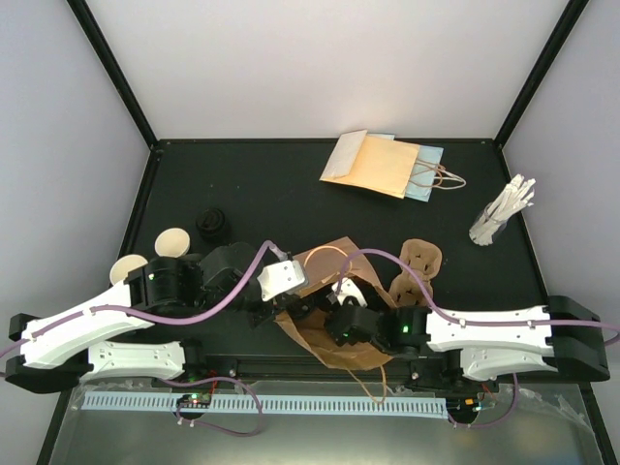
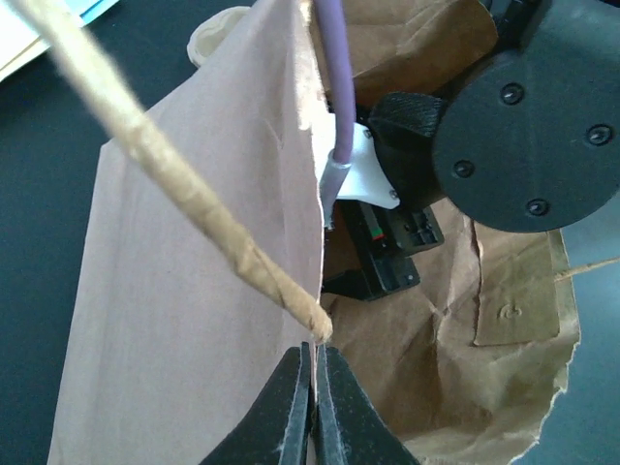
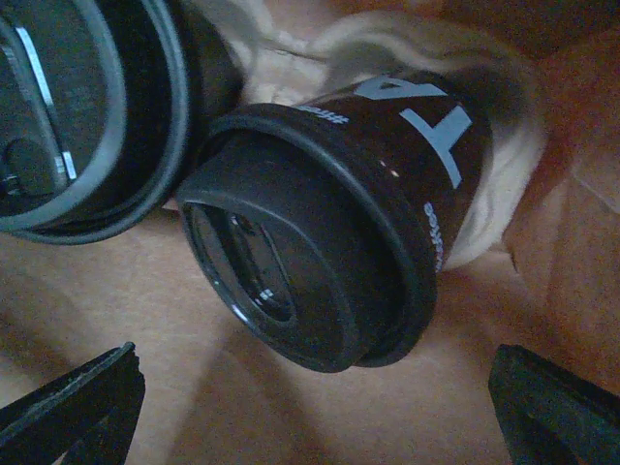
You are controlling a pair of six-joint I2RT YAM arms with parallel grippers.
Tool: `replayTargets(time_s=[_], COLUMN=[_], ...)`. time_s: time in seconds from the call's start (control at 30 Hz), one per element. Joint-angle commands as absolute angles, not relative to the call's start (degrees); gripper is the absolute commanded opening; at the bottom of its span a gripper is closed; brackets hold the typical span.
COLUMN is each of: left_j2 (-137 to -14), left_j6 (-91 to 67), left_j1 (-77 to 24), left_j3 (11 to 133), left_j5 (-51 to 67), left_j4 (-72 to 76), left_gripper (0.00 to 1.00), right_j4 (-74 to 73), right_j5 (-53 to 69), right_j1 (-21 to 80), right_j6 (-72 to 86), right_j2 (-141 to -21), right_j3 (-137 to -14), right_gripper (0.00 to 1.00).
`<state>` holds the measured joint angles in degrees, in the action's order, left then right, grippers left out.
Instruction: Pack the takeout coffee
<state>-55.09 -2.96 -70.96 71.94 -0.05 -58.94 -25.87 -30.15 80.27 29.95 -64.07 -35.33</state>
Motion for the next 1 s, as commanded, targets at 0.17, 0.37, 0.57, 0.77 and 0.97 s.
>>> replayTargets(time_s=[0.17, 0.37, 0.57, 0.77, 0.97], left_j2=[-53.0, -52.1, -51.1, -51.1, -51.1], left_j6=[-2.6, -3.4, -3.7, -3.6, -4.0], left_j1=[-71.3, -71.2, -71.2, -71.2, -71.2], left_j3=[71.6, 71.1, 70.1, 68.9, 68.2], left_j5=[-1.0, -5.0, -7.1, -8.1, -8.3], left_j4=[-58.4, -58.9, -59.3, -58.8, -58.8], left_gripper=[0.02, 0.02, 0.01, 0.02, 0.02], right_j4=[-20.1, -12.8, -11.1, -11.9, -13.1], right_j5=[-32.8, -28.3, -22.1, -21.1, -21.3], right_j1=[77.2, 77.2, 77.2, 77.3, 77.3], right_j6=[21.7, 9.8, 6.7, 8.0, 9.4], right_j2=[-68.7, -67.6, -65.1, -62.8, -61.3], right_j3=[-36.8, -35.4, -33.8, -33.3, -33.3], right_gripper=[0.90, 0.66, 0.43, 0.14, 0.08])
